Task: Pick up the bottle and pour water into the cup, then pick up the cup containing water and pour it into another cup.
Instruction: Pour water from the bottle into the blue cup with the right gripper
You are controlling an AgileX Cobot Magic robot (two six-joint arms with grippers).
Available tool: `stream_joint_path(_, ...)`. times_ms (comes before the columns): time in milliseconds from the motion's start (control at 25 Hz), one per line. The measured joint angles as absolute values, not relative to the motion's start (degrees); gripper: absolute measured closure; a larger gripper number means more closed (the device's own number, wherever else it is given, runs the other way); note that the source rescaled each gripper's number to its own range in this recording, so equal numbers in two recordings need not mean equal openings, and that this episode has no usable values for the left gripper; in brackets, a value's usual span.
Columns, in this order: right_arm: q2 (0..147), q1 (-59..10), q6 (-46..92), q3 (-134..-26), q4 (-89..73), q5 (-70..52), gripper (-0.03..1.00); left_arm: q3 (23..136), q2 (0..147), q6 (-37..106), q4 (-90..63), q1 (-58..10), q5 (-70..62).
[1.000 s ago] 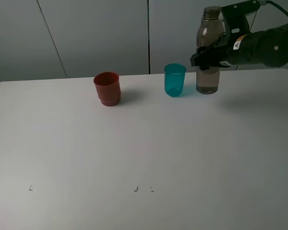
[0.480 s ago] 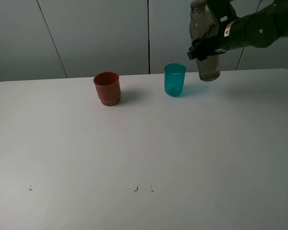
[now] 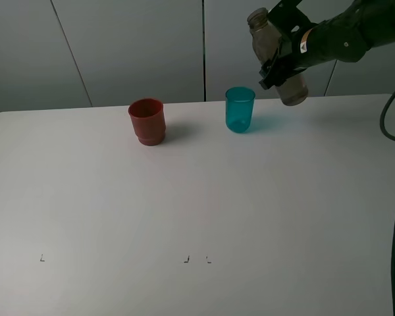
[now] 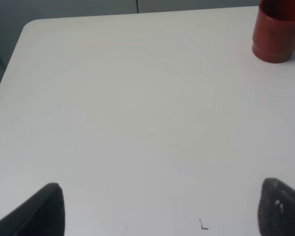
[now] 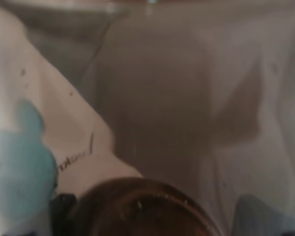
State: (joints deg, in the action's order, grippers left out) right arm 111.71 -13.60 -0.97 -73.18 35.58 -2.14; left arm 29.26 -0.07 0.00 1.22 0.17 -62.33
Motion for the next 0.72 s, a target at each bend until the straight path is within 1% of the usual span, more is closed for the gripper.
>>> stream_joint_path(400, 113.53, -13.21, 0.00, -73.39, 44.39, -2.36, 0.97, 29.26, -0.07, 0.00, 1.22, 0.17, -62.33)
stream_joint_path(720, 116.80, -13.21, 0.42, -77.25, 45.48, -3.79, 0.97, 29.26, -0.07, 0.39, 1.22, 0.17, -62.33)
